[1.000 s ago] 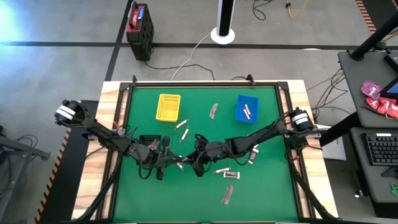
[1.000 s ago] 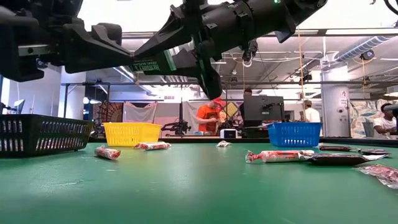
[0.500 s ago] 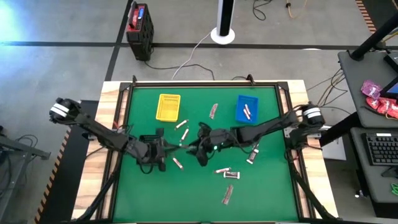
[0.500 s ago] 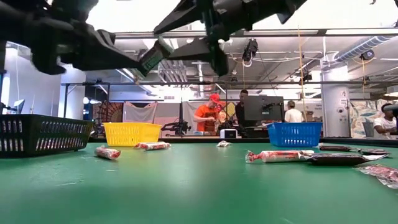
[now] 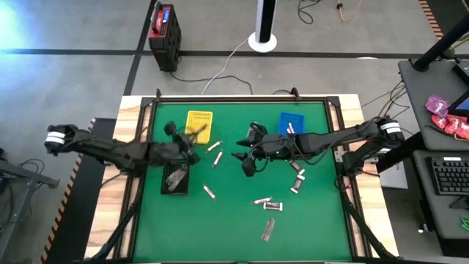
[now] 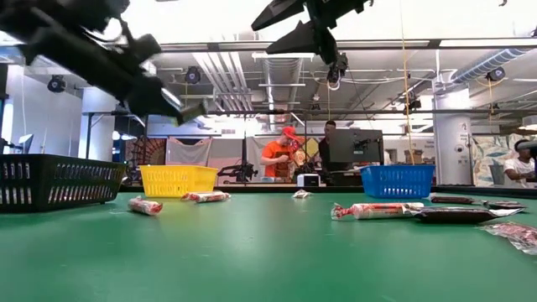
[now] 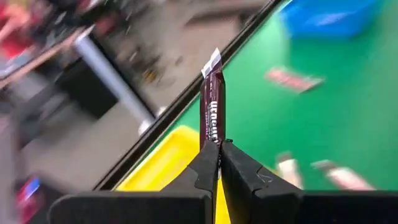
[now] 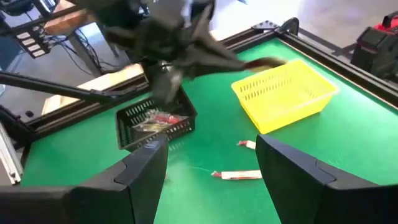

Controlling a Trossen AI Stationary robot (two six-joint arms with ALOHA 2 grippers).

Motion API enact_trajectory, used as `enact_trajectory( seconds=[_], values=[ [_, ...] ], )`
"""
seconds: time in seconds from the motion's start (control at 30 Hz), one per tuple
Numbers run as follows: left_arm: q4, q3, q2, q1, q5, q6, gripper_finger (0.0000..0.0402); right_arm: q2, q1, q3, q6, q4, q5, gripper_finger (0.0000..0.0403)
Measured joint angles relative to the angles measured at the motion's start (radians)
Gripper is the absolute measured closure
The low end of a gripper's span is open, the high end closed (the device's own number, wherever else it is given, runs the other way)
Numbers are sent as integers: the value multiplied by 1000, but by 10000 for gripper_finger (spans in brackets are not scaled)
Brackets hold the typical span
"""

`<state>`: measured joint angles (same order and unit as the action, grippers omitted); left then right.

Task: Sort candy by brand, put in halloween buckets
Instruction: Put the brown chocolate into the yellow bin

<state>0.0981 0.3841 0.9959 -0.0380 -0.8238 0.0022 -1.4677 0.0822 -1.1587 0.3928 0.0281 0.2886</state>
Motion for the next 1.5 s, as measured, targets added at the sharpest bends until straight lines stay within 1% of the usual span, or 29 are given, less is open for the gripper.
enact_trajectory(
  seconds=[0.03, 0.07, 0.17, 0.27, 0.33, 0.47, 0.57, 0.7, 0.83, 0.93, 1.03, 1.1, 1.2, 1.27, 1.33, 1.5],
  values=[
    [-57, 19, 2, 44, 20, -14, 401, -3, 0, 0, -1, 0, 0, 165],
    [-112, 35, 6, 88, 63, -27, 401, -6, 0, 0, -2, 3, 0, 165],
    [-211, 98, 43, 229, 235, -47, 401, -27, 0, 0, -2, 19, 0, 165],
    [-302, 162, 91, 332, 383, -58, 401, -45, 0, 0, -1, 31, 0, 165],
    [-377, 207, 124, 376, 435, -79, 401, -55, 0, 0, 4, 29, 0, 165],
    [-530, 301, 189, 413, 459, -135, 398, -56, 0, 0, 22, 60, 0, 165],
    [-593, 348, 229, 412, 476, -146, 381, -56, 0, 0, 26, 71, 0, 165],
    [-596, 374, 257, 412, 476, -139, 349, -56, 0, 0, 26, 72, 0, 165],
    [-596, 375, 244, 408, 476, -110, 323, -56, 0, 0, 60, 100, -6, 165],
    [-596, 371, 203, 391, 476, -94, 312, -56, -2, 0, 136, 177, -41, 165],
    [-580, 363, 144, 347, 477, -71, 310, -56, -10, 0, 277, 273, -57, 165],
    [-534, 349, 95, 305, 486, -49, 310, -56, -24, 0, 366, 337, -59, 165],
    [-441, 309, 19, 237, 564, 12, 312, -56, -44, 0, 430, 414, -64, 165],
    [-384, 278, -30, 194, 622, 45, 312, -56, -52, 0, 458, 455, -98, 166],
    [-328, 244, -77, 157, 659, 64, 312, -58, -52, 0, 491, 498, -140, 170],
    [-289, 180, -165, 106, 660, 79, 313, -60, -40, 0, 602, 638, -266, 183]
  ],
)
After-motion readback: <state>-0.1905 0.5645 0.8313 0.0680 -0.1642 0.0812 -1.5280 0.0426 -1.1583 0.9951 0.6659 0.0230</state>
